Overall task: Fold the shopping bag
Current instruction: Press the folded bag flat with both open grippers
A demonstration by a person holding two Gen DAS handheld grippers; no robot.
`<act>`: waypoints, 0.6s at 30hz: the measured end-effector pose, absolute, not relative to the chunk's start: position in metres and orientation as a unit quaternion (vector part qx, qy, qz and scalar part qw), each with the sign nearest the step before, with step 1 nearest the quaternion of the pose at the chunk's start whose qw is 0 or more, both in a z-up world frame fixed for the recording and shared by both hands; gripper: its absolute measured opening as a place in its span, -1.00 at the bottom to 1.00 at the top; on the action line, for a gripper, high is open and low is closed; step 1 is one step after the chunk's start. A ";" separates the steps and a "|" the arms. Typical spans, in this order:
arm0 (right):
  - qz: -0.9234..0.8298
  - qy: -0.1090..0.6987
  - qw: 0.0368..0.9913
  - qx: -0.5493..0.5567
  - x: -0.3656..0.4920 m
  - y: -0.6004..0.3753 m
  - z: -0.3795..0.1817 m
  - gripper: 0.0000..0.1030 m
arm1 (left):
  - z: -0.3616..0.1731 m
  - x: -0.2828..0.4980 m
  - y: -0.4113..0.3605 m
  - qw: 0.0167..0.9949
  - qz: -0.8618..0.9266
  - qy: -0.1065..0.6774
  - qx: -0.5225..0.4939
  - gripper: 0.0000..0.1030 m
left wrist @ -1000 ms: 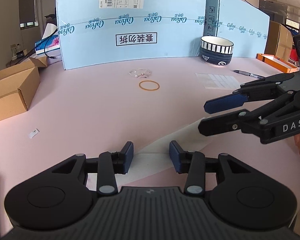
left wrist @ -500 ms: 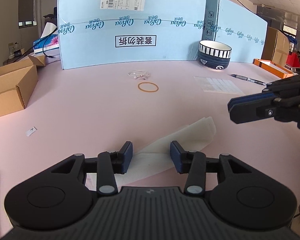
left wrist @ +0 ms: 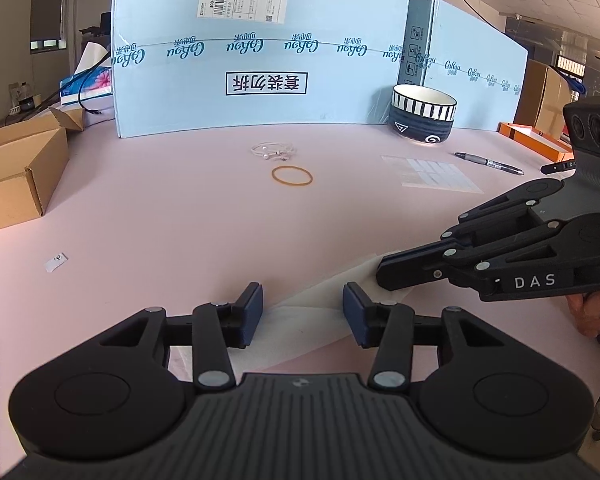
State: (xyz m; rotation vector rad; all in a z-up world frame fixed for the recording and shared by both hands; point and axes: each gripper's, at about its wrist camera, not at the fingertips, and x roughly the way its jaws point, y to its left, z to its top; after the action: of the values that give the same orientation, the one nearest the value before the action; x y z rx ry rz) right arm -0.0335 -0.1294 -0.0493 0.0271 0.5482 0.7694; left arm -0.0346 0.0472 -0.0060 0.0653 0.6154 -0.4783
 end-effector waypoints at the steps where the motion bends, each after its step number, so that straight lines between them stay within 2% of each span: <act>1: 0.370 0.264 0.891 0.011 -0.034 -0.129 -0.049 -1.00 | -0.005 -0.035 0.048 0.924 -0.236 0.298 0.038 -0.11; 3: 0.373 0.264 0.890 0.012 -0.033 -0.130 -0.051 -1.00 | -0.002 -0.038 0.050 0.926 -0.232 0.293 0.050 -0.04; 11: 0.374 0.262 0.889 0.020 -0.031 -0.131 -0.051 -1.00 | 0.033 -0.074 0.066 0.944 -0.250 0.215 -0.008 -0.08; 13: 0.373 0.261 0.890 0.018 -0.032 -0.130 -0.051 -1.00 | 0.030 -0.076 0.051 0.940 -0.266 0.213 0.001 -0.17; 15: 0.371 0.257 0.892 0.012 -0.034 -0.128 -0.050 -1.00 | 0.023 -0.074 0.039 0.937 -0.277 0.212 0.008 -0.40; 18: 0.370 0.254 0.894 0.009 -0.034 -0.127 -0.050 -1.00 | 0.012 -0.065 0.028 0.932 -0.278 0.231 0.009 -0.53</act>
State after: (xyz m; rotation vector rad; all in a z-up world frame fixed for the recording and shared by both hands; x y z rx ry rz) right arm -0.0339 -0.1268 -0.0501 0.0180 0.5278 0.7666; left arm -0.0648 0.0278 0.0121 0.0181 0.4727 -0.5682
